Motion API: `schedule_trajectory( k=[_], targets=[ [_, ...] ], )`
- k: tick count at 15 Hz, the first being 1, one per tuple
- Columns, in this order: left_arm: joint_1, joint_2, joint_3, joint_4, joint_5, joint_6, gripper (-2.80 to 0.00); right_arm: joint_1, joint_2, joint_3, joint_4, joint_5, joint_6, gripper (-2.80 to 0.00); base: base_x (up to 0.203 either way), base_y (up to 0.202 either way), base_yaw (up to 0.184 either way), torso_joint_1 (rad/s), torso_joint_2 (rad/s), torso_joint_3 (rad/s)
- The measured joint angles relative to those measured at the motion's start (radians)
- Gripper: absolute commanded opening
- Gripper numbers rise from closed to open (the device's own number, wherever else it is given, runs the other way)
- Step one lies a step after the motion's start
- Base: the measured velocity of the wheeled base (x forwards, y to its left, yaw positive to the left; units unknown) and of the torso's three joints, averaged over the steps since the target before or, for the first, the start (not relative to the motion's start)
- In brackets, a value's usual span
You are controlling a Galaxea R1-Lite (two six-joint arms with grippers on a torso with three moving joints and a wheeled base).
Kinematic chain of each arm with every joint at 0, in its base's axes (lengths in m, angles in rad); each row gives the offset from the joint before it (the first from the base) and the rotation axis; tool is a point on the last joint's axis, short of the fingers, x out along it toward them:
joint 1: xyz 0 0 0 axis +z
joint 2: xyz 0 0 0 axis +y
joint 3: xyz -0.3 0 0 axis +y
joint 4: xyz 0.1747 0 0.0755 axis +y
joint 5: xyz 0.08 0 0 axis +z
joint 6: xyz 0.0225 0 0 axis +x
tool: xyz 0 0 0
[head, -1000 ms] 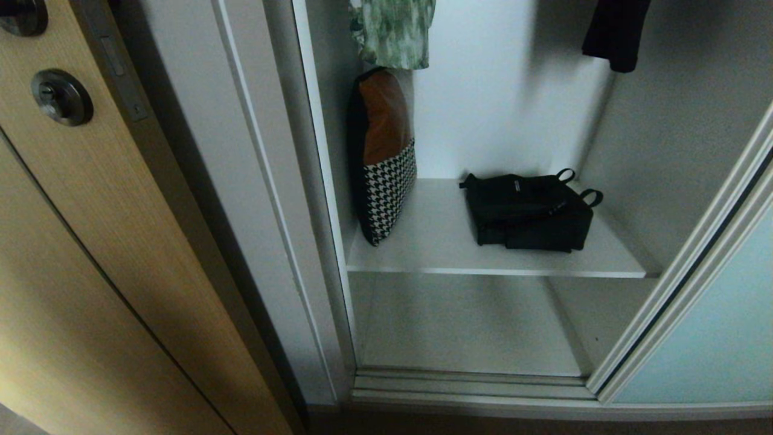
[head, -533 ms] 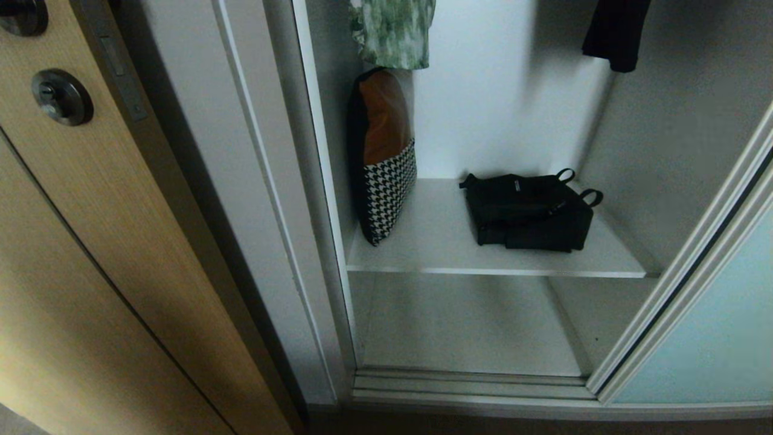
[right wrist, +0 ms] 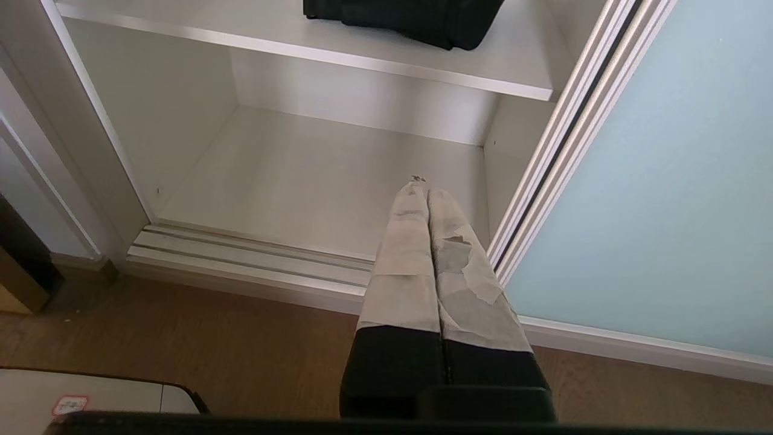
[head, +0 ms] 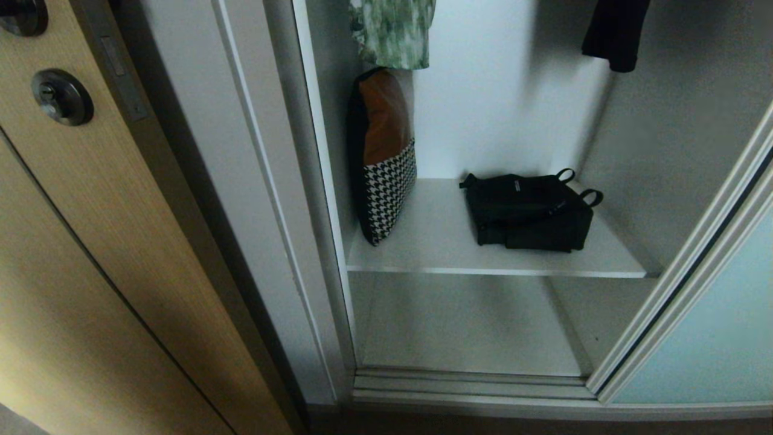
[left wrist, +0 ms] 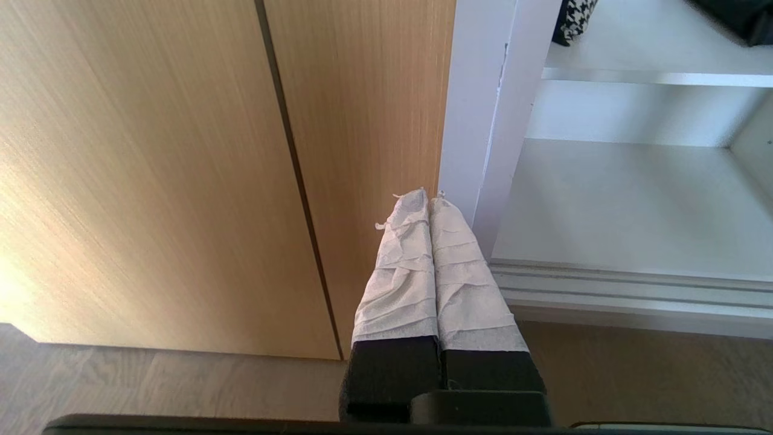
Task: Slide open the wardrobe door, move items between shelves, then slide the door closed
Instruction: Place the bag on the lower shelf
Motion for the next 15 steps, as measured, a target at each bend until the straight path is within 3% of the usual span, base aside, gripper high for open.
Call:
schedule_trajectory(
  k=[8, 12, 15],
  targets=[
    [0.0, 0.0, 0.0, 0.0, 0.0, 0.0, -2.8, 0.0, 0.01, -0.022, -0.038, -0.02, -0.001, -2.8, 0.0, 0.0, 0.0, 0.0, 0.0, 0.0],
    [0.0, 0.0, 0.0, 0.0, 0.0, 0.0, -2.8, 0.014, 0.146, -0.378, 0.025, -0.066, 0.045, -2.8, 0.0, 0.0, 0.0, 0.0, 0.0, 0.0],
    [0.0, 0.0, 0.0, 0.0, 0.0, -0.001, -2.8, 0.022, 0.308, -0.5, 0.055, -0.055, 0.049, -2.8, 0.0, 0.0, 0.0, 0.0, 0.0, 0.0]
  ],
)
